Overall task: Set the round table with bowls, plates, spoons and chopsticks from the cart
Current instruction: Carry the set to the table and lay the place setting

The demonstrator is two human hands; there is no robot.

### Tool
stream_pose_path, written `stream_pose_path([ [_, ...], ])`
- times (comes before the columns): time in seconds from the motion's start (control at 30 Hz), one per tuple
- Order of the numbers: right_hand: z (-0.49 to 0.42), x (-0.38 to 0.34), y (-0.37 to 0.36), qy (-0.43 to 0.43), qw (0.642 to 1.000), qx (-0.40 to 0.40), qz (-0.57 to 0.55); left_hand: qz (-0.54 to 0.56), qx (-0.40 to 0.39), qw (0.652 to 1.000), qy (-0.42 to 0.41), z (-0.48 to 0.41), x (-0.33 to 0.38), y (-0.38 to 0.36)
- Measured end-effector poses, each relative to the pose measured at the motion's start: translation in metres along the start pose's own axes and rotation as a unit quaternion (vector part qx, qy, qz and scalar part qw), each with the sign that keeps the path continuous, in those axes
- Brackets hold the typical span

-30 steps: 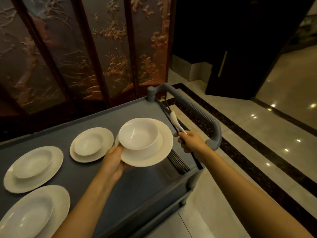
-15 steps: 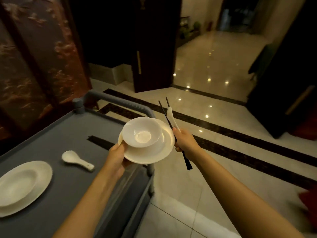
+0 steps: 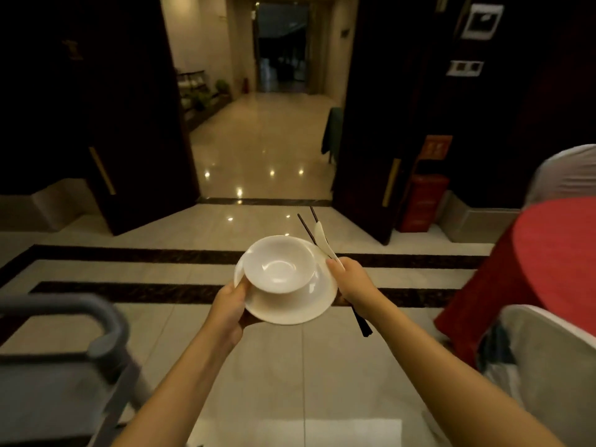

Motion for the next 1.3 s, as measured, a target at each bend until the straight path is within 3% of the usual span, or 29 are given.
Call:
stream_pose_path([
  [0.13, -0.053, 0.014, 0.062, -0.023, 0.996, 0.082, -0.016, -0.016, -0.049, 0.999, 0.002, -0.042, -0.001, -0.084],
  [0.53, -0.198, 0.052, 0.210, -0.091, 0.969, 0.229, -0.031, -0.065, -0.180, 0.980, 0.051, -0.155, -0.003, -0.307],
  [0.97, -0.386, 0.076, 0.342, -0.122, 0.915, 0.385, -0.009, -0.097, -0.364, 0.924, 0.064, -0.320, 0.003, -0.561],
  [1.3, -0.503, 0.122, 0.460, -0.162, 0.875, 0.456, -0.012, -0.120, -0.432, 0.890, 0.080, -0.393, -0.027, -0.749],
])
Point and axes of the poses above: each hand's wrist, its own z-axis away from the middle knuckle, its own y-axis out of the back of the hand, x = y × z, the point moved 8 cm from there along -z, towards the middle knuckle, and after that the axes turned 10 degrees about x, right-handed, at the moved point
